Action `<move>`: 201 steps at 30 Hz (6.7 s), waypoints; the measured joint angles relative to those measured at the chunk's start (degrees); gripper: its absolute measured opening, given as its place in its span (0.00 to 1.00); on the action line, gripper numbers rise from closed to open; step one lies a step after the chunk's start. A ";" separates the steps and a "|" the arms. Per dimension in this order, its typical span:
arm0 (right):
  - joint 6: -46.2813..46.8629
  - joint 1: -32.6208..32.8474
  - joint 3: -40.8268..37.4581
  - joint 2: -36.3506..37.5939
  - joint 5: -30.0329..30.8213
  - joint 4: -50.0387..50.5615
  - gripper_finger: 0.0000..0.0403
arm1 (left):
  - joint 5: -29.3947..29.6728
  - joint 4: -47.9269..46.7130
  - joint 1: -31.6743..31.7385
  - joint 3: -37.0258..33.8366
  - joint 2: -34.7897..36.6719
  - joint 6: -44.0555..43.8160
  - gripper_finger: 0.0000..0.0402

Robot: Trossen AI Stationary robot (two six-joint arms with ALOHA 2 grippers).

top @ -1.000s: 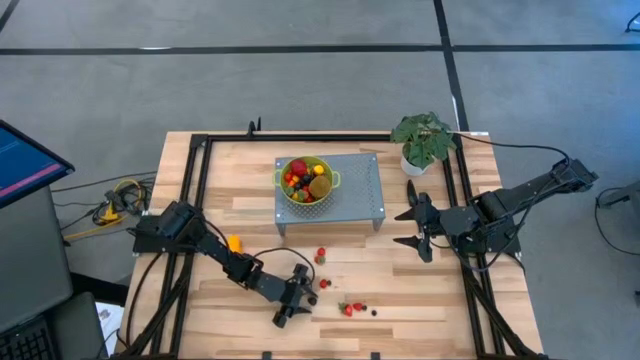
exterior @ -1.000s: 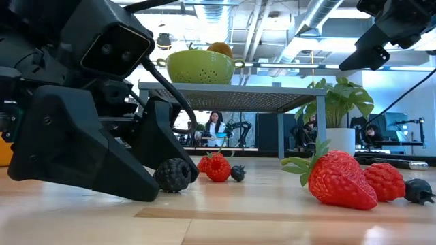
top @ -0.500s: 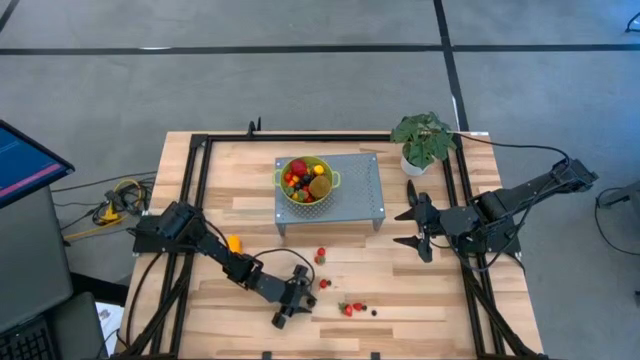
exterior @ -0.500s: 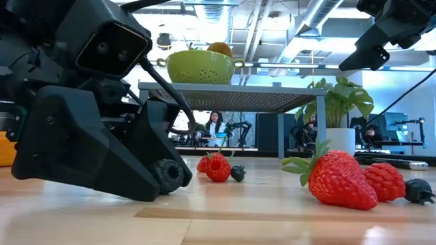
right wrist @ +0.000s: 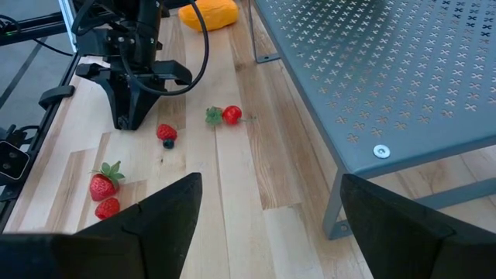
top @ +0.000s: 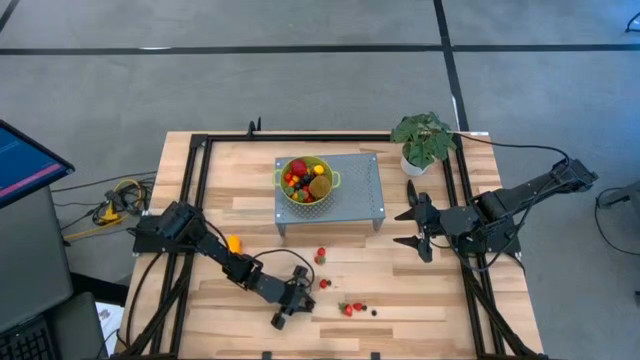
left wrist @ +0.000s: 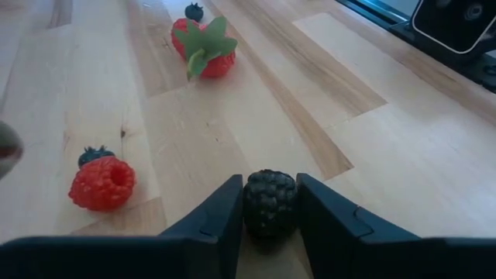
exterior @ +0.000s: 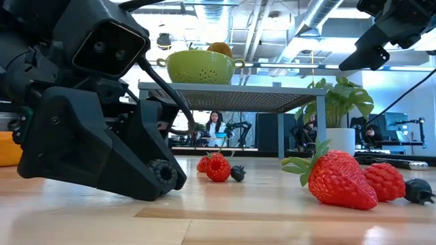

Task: Pick & Place Fruit
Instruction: Put the black raspberry into the green strainer bowl on the shelf, then put the strawberry into the green strainer bowl on the shelf

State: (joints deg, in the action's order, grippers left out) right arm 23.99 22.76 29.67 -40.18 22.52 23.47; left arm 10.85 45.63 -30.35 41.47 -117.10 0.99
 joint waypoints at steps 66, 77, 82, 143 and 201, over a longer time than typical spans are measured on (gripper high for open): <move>0.01 0.01 0.02 0.02 -0.02 0.01 0.75 | -0.20 -11.73 36.89 -0.02 41.42 10.80 0.27; 0.01 0.01 0.02 0.02 -0.01 -0.01 0.75 | 0.16 -15.46 40.32 -0.02 41.42 10.75 0.27; 0.02 0.01 0.00 0.01 -0.01 0.00 0.75 | 0.16 -15.69 40.37 -0.02 41.42 10.75 0.27; 0.01 0.00 0.01 0.01 -0.02 0.01 0.75 | 0.16 -16.19 1.73 0.02 25.33 10.12 0.59; 0.02 -0.01 0.00 0.00 -0.02 0.01 0.75 | 2.78 -7.67 14.91 0.02 7.41 -2.95 0.01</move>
State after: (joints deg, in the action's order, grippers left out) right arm 24.01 22.75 29.67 -40.18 22.51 23.48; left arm 13.63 37.95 -15.44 41.50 -109.69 -1.96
